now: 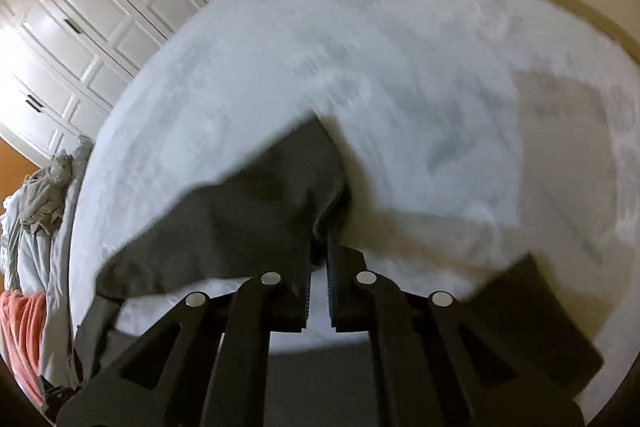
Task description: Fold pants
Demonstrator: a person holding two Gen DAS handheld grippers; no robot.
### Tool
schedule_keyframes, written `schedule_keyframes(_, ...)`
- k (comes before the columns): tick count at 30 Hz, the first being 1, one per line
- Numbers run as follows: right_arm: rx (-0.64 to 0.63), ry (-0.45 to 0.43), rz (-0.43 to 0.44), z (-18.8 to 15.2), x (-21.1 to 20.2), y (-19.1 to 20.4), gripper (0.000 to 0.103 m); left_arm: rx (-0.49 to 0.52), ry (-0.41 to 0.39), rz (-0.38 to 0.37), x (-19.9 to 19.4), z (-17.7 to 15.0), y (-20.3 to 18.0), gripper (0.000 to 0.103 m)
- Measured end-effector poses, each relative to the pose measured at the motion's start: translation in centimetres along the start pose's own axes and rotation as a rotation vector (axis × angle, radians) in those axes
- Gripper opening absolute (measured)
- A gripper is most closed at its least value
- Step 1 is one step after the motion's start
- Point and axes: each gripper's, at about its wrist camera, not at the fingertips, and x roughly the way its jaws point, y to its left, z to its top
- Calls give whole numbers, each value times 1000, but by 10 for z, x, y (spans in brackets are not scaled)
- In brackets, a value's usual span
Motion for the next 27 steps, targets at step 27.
schedule_keyframes(27, -233, 91, -236, -74, -108, -117, 42, 445, 10, 251, -64, -81, -10, 14)
